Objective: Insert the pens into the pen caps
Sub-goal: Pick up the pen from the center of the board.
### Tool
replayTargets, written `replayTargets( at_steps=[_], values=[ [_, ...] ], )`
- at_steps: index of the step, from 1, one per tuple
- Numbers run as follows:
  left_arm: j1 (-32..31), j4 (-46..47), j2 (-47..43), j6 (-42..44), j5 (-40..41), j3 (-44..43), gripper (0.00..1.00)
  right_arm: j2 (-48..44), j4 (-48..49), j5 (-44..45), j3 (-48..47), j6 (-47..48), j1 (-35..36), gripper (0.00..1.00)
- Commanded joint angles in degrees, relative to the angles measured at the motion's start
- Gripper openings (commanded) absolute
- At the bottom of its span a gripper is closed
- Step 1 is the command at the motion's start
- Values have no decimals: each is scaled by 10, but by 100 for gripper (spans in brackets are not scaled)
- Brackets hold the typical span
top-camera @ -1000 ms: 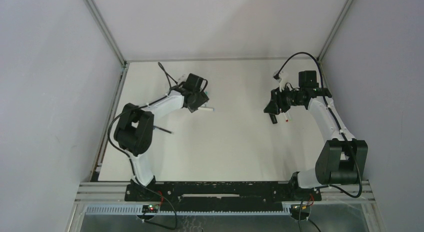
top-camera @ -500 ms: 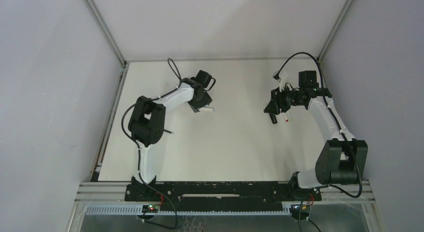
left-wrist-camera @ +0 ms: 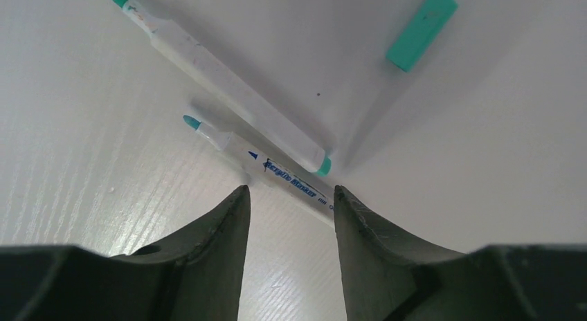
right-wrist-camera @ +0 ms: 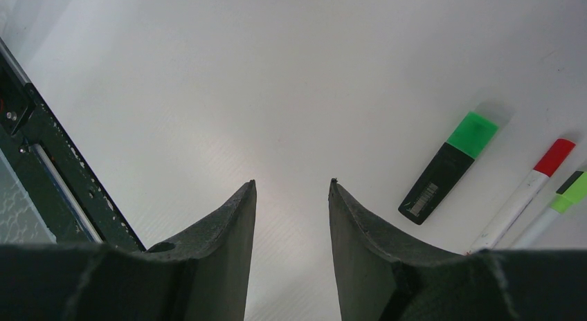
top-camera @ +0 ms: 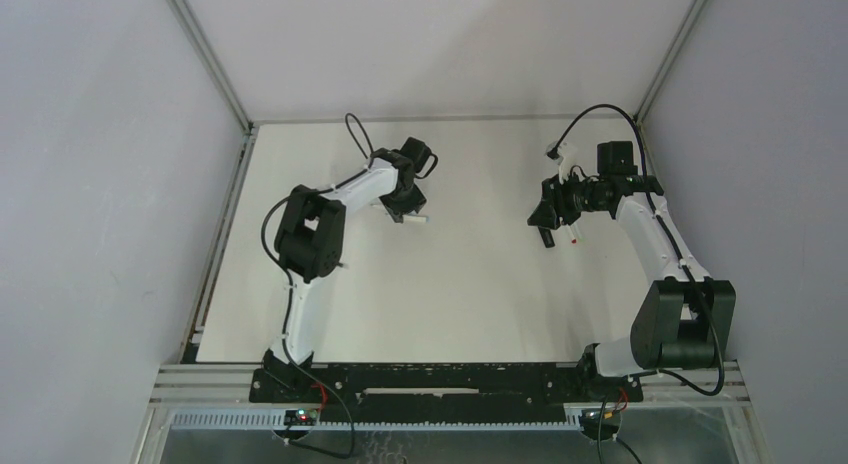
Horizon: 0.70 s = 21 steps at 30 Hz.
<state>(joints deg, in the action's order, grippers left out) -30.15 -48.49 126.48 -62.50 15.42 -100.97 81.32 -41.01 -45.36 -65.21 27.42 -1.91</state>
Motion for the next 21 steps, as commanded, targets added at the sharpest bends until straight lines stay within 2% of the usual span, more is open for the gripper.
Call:
replayTargets(
  at_steps=[1, 8, 9, 12, 21],
  values=[
    [-3, -16, 2, 12, -4, -26, 50, -12, 0, -7, -11, 12, -3, 50],
    [-6, -9, -3, 31, -19, 0, 45, -18, 0, -9, -11, 12, -4, 49],
    [-6, -7, -5, 33, -23, 7, 39, -19, -1, -9, -11, 12, -3, 49],
    [-7, 4, -10, 41, -39, 28, 35, -21, -1, -11, -11, 12, -3, 49],
    [-12, 16, -55, 78, -68, 104, 29, -29, -2, -13, -11, 12, -4, 49]
  ],
)
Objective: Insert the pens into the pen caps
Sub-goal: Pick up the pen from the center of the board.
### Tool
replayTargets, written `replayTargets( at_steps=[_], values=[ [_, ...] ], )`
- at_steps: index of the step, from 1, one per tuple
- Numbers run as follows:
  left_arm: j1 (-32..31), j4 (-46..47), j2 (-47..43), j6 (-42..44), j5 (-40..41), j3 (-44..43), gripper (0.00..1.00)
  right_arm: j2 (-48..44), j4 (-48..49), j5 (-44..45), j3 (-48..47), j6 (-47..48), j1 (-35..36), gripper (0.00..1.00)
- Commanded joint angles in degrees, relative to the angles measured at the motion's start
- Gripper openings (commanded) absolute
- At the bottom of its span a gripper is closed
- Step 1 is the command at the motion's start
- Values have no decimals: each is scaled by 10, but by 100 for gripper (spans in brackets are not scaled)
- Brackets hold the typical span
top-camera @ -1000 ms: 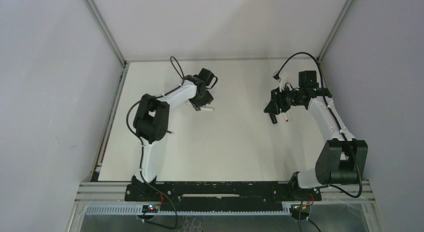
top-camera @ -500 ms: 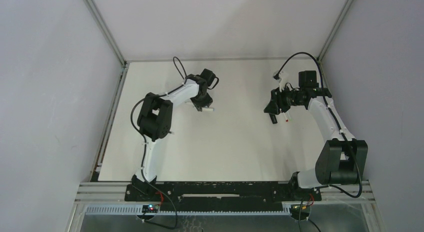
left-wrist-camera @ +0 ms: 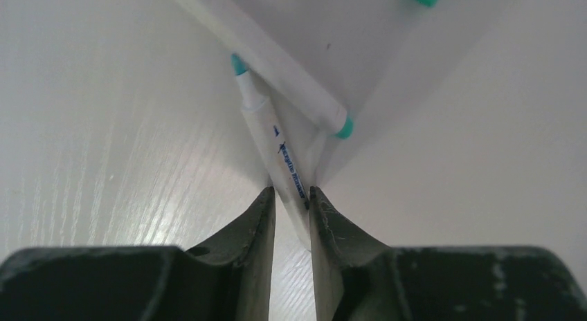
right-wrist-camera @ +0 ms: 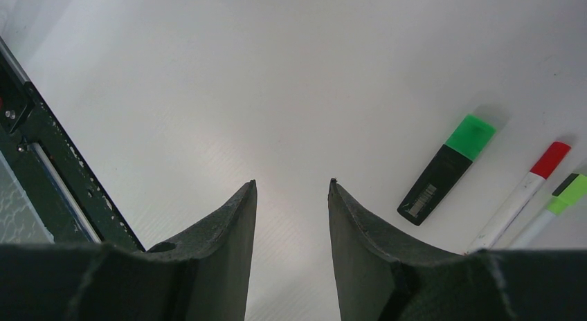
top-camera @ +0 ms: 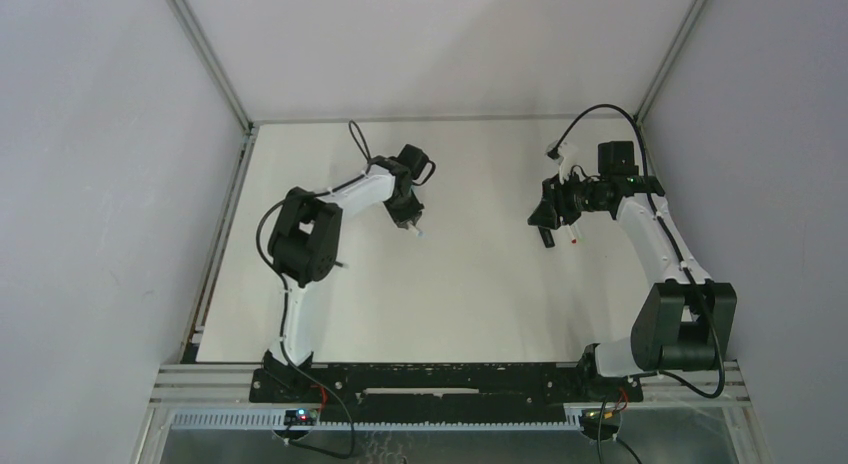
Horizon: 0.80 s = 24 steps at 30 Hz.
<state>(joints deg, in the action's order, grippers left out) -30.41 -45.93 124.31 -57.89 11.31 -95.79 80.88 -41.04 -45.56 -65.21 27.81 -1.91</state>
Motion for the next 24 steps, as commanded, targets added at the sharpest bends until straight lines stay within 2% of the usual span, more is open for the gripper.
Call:
replayTargets(
  at_steps=[1, 11, 16, 24],
  values=[
    [-10, -6, -46, 36, -27, 72, 29, -25, -2, -12, -11, 8, -3, 49],
    [-17, 47, -177, 97, -54, 275, 24, -29, -3, -19, -11, 8, -3, 49],
    [-17, 111, -241, 150, -64, 354, 21, -31, -3, -22, -11, 6, -3, 49],
    [-18, 170, -285, 227, -69, 416, 23, -33, 0, -27, -8, 4, -3, 49]
  ],
)
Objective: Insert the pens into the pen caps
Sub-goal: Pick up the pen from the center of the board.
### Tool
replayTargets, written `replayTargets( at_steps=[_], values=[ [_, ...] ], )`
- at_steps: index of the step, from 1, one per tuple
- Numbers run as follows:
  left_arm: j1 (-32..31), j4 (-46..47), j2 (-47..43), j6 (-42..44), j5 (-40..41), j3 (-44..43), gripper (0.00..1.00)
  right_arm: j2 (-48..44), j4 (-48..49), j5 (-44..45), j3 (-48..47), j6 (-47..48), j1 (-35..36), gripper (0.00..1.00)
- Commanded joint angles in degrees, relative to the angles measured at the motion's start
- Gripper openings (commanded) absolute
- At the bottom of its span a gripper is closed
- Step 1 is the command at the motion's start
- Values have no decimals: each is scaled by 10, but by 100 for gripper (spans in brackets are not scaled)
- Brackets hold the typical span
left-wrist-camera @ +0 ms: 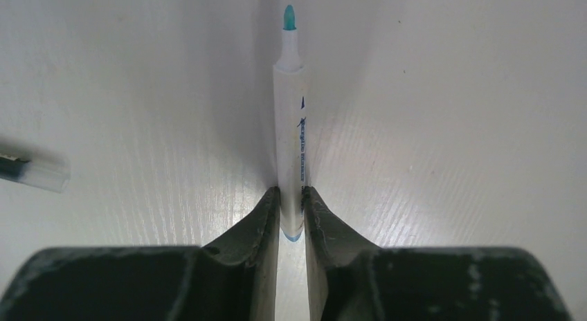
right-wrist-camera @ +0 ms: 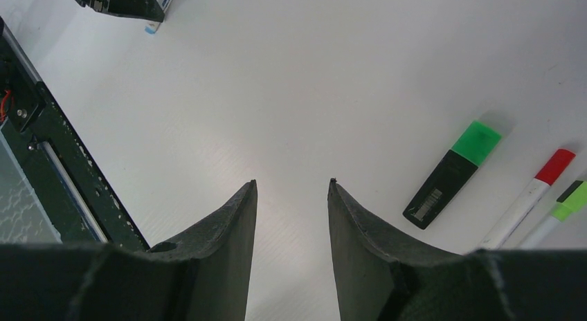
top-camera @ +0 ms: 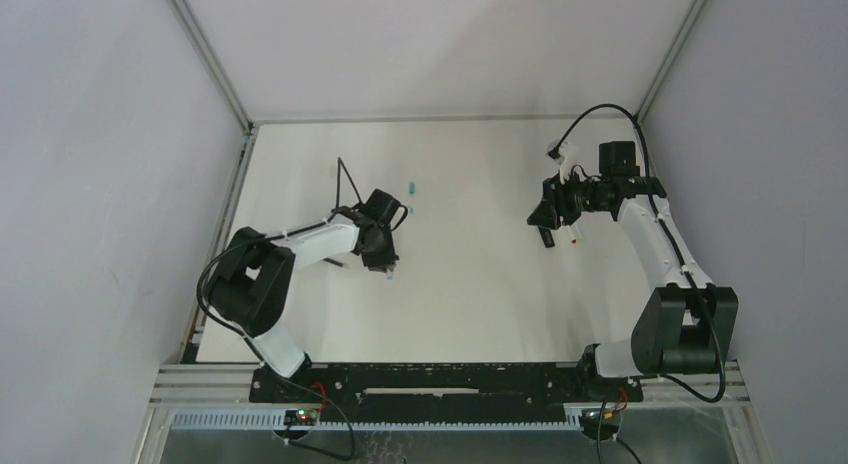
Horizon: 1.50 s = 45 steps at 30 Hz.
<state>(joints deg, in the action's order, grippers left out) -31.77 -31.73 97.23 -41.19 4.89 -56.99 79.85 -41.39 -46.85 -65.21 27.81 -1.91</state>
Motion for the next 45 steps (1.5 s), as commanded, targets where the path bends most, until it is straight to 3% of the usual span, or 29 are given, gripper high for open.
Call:
replayTargets(
  at_steps=[1, 5, 10, 13, 17, 25, 36, 45],
  values=[
    [-4, 28, -14, 65, -4, 29, 23, -24, 4, -15, -7, 4, -3, 49],
    [-3, 22, -14, 85, 12, 28, 27, -25, 4, -17, -6, 3, -4, 49],
    [-4, -11, 8, 107, 32, 5, 38, -27, 4, -19, -6, 4, -3, 49],
    [-4, -21, 15, 114, 37, -4, 38, -28, 4, -21, -7, 3, -3, 49],
    [-4, -36, 27, 122, 38, -18, 30, -31, 3, -22, -6, 3, -4, 49],
    [-4, -31, 24, 137, 30, -20, 4, -43, 5, -43, 0, 1, -3, 49],
    [-7, 98, -81, 144, -20, 47, 0, -110, 67, -144, 56, -22, 17, 49],
    [-65, 285, -169, 116, -88, 98, 0, -170, 265, -218, 153, -151, 59, 56]
  ],
)
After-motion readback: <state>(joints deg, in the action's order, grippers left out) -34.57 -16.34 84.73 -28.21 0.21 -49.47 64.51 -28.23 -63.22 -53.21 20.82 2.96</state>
